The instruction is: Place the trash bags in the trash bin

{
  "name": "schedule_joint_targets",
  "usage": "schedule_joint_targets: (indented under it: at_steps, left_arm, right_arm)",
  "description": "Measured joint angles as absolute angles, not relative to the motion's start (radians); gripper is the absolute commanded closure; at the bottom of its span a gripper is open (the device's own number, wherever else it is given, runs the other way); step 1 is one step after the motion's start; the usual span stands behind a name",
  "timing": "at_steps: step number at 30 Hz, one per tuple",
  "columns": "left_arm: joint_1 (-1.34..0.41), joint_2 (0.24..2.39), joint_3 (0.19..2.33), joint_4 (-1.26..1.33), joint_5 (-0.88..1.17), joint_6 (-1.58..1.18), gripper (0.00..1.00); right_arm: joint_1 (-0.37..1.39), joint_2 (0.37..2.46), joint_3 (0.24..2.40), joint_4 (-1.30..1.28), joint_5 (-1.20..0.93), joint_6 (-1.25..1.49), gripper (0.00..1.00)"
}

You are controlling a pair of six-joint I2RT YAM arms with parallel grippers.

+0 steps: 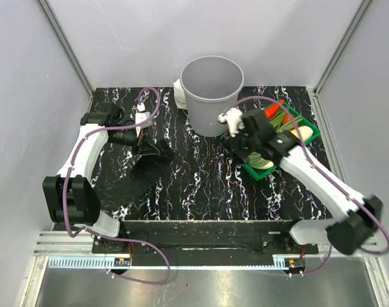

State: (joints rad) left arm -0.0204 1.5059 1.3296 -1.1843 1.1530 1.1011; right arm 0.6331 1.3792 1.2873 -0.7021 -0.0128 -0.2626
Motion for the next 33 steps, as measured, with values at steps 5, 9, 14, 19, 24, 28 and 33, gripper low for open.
schedule_joint_targets:
  at_steps: [5,9,14,19,24,28,33]
  left_arm:
    - [-0.020,1.506,1.322,-1.135,1.130,1.052,1.00]
    - [-0.020,1.506,1.306,-1.094,1.126,1.020,1.00]
    - [-0.020,1.507,1.302,-1.069,1.125,1.008,1.00]
    - [-0.020,1.517,1.302,-1.058,1.125,1.010,1.00]
    - [-0.020,1.540,1.301,-1.052,1.124,1.017,1.00]
    - [-0.020,1.553,1.301,-1.053,1.125,1.025,1.00]
    - [-0.020,1.573,1.301,-1.061,1.125,1.040,1.00]
  right_arm:
    - [0.471,1.106,1.148,-0.748,0.010,-0.296,0.97]
    - [0.347,0.983,1.044,-0.791,0.036,-0.323,0.98]
    - [0.217,0.855,0.932,-0.845,0.044,-0.362,0.98]
    - [0.089,0.787,0.850,-0.888,0.032,-0.413,0.98]
    - [0.018,0.782,0.801,-0.879,0.032,-0.503,0.98]
    - [-0.053,0.825,0.729,-0.863,0.006,-0.575,0.98]
    - [-0.181,0.931,0.682,-0.796,-0.045,-0.651,0.97]
